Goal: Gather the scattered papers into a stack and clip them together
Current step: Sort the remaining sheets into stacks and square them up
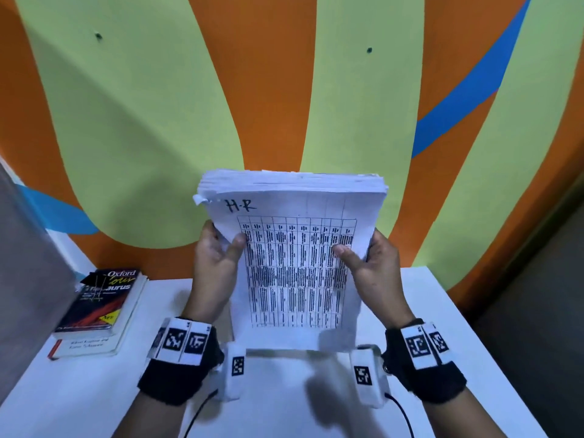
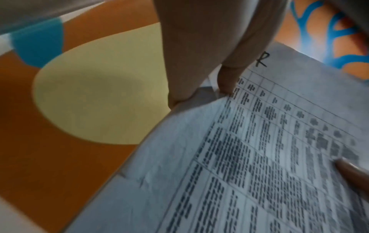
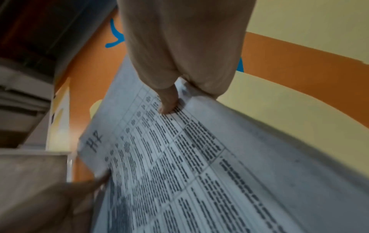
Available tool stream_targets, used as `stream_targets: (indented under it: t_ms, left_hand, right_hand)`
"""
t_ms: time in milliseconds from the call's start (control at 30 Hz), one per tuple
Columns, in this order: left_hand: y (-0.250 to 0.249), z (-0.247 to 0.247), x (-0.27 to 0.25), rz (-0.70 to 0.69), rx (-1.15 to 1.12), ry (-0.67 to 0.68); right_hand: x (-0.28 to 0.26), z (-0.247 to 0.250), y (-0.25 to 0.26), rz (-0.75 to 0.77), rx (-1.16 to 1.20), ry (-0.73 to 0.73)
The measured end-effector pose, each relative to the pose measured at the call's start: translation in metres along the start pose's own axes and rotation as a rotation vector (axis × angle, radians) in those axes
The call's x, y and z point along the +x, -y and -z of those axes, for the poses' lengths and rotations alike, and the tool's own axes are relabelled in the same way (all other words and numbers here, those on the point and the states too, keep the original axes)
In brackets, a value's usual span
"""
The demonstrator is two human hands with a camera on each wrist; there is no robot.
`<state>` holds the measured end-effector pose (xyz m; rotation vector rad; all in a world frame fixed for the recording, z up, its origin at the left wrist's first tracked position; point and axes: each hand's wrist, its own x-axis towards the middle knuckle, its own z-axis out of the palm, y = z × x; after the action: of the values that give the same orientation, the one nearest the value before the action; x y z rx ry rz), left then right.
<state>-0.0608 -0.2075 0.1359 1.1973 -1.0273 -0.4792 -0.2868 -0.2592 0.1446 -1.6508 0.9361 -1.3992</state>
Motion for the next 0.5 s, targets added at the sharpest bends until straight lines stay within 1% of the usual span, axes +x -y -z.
stream_targets:
  t_ms: [67, 100, 167, 233, 300, 433, 467, 500]
  left_hand:
    - [-0.007, -0.007, -0.001, -0.084, 0.038, -0.063]
    - [-0.01, -0.011, -0.005, -0.104, 0.045, -0.078]
    - [-0.003, -0.015, -0.015, -0.086, 0.047, -0.047]
    - [0.011, -0.019, -0.026, -0.008, 0.098, -0.004]
    - [0.021, -0.02, -0.031, 0.013, 0.123, 0.0]
    - [0.013, -0.025, -0.03, -0.031, 0.095, -0.067]
    - [0.014, -0.026, -0.03, -0.038, 0.107, -0.049]
    - [0.018, -0.026, -0.03, -0.012, 0.132, -0.017]
  right_hand:
    - [0.0, -0.002, -0.007, 0.037, -0.096, -0.034]
    - [-0.001, -0.002, -0.011, 0.039, -0.125, -0.047]
    - [-0.01, -0.004, -0.026, -0.003, -0.175, -0.034]
    - [-0.022, -0.008, -0.041, -0.048, -0.201, -0.017]
    - [-0.03, -0.008, -0.048, -0.062, -0.205, -0.024]
    - [-0.032, -0.01, -0.038, 0.012, -0.183, -0.049]
    - [-0.032, -0.01, -0.038, 0.019, -0.198, -0.044]
    - [-0.033, -0.012, -0.039, 0.013, -0.225, -0.03]
